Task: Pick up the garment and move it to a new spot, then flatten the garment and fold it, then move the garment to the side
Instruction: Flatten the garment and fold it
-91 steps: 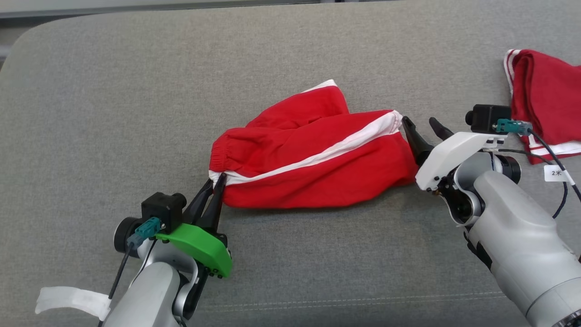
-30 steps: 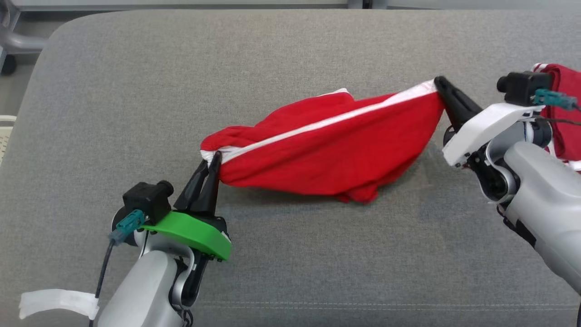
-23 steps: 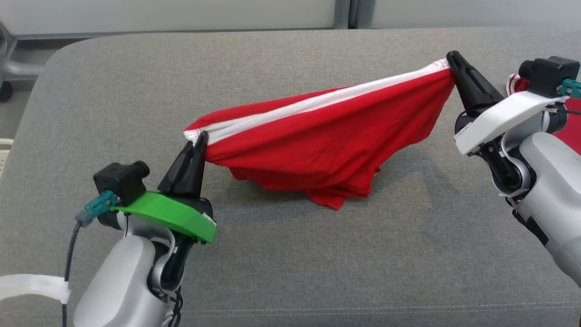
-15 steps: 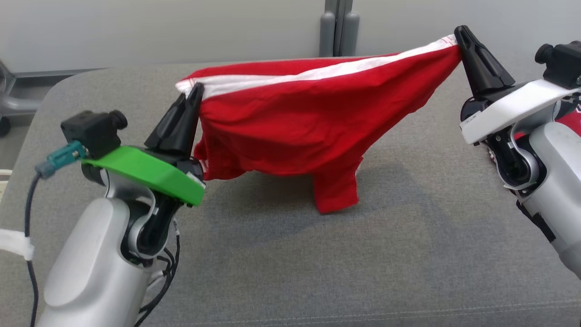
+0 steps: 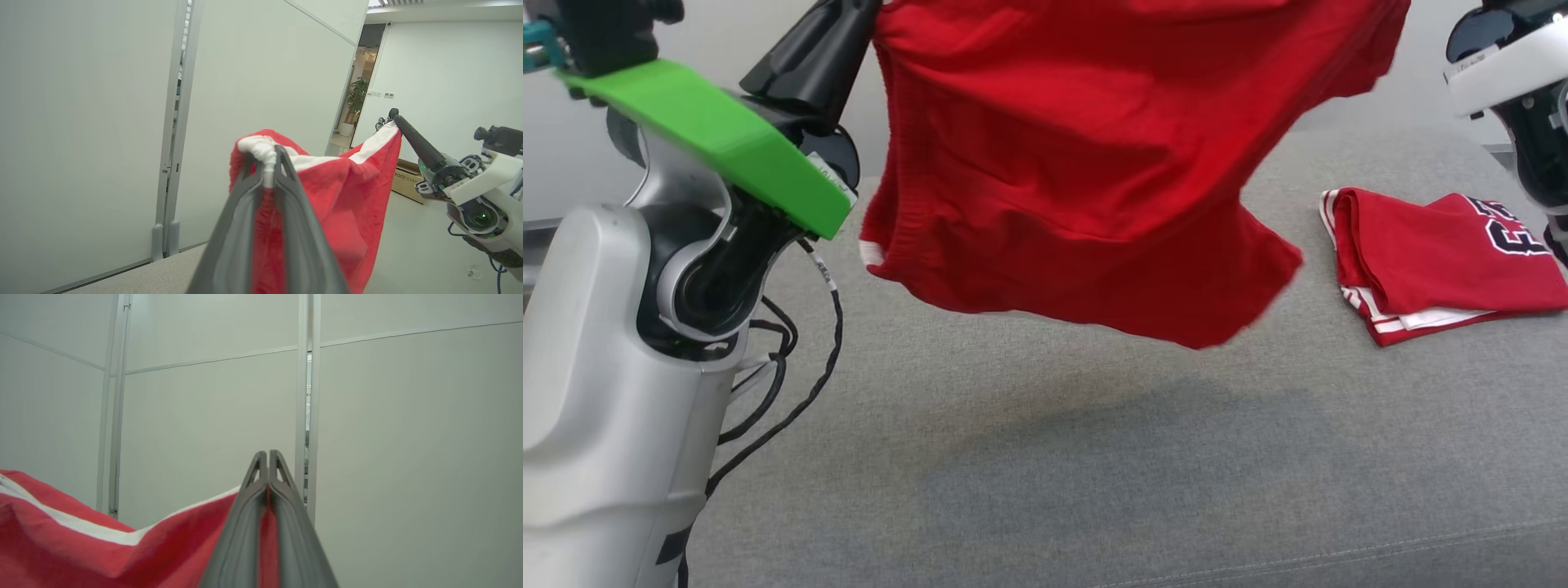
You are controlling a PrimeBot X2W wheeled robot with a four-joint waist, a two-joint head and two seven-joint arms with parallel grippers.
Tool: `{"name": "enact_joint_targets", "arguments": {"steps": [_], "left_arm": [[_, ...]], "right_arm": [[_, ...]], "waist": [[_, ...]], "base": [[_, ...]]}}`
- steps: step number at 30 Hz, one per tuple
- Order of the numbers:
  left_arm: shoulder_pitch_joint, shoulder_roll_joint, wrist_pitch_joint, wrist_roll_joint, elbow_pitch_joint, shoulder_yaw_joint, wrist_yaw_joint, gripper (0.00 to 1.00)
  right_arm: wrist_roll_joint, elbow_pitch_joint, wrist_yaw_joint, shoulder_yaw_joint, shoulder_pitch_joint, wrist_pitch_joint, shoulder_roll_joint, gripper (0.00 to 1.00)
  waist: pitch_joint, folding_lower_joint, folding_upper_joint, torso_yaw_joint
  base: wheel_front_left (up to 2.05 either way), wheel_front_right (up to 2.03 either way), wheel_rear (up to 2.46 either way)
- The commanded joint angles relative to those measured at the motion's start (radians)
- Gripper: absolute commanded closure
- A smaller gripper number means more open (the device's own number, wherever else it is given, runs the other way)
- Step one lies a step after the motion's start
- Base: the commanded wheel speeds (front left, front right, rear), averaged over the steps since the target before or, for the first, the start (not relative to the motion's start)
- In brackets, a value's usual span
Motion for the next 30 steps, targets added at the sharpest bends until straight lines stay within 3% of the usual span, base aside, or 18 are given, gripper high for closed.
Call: {"name": "enact_joint_targets", "arguments": {"steps": [1,6,9,15,16,23,26,30], "left_arm": [[-0.013,0.003,0.014,-0.009,0.013,-0.004,0.008,1.00],[-0.040,-0.014,0.064,-0.032,0.096,-0.031,0.012,1.00],[-0.094,-0.014,0.062,0.019,0.191,-0.064,-0.008,1.00],[-0.329,-0.030,-0.087,0.170,0.425,-0.105,-0.044,1.00],[-0.329,-0.030,-0.087,0.170,0.425,-0.105,-0.044,1.00],[-0.660,-0.034,-0.446,0.342,0.669,-0.155,-0.066,1.00],[-0.758,-0.051,-0.558,0.337,0.723,-0.174,-0.067,1.00],[-0.737,-0.031,-0.584,0.276,0.738,-0.252,-0.068,1.00]], "right_arm": [[-0.012,0.005,0.000,0.007,-0.013,0.008,-0.002,1.00],[-0.023,0.076,0.000,0.043,-0.050,0.050,0.029,1.00],[-0.053,0.161,0.000,0.090,-0.096,0.080,0.073,1.00],[-0.128,0.410,0.000,0.142,-0.313,0.093,0.210,1.00],[-0.128,0.410,0.000,0.142,-0.313,0.093,0.210,1.00],[-0.263,0.644,0.000,0.036,-0.643,-0.009,0.325,1.00],[-0.376,0.581,0.000,-0.093,-0.700,-0.010,0.329,1.00],[-0.500,0.497,0.000,-0.215,-0.603,-0.010,0.371,1.00]], "waist": [[-0.003,0.0001,-0.0001,-0.007],[0.026,0.0001,-0.0001,-0.016],[0.072,0.0001,-0.0001,-0.023],[0.271,0.0001,-0.0001,-0.034],[0.271,0.0001,-0.0001,-0.034],[0.526,0.0001,-0.0001,-0.044],[0.610,0.0001,-0.0001,-0.046],[0.681,0.0001,-0.0001,-0.051]], "base": [[0.00,0.00,0.00],[0.00,0.00,0.00],[0.00,0.00,0.00],[0.00,0.00,0.00],[0.00,0.00,0.00],[0.00,0.00,0.00],[0.00,0.00,0.00],[0.00,0.00,0.00]]}}
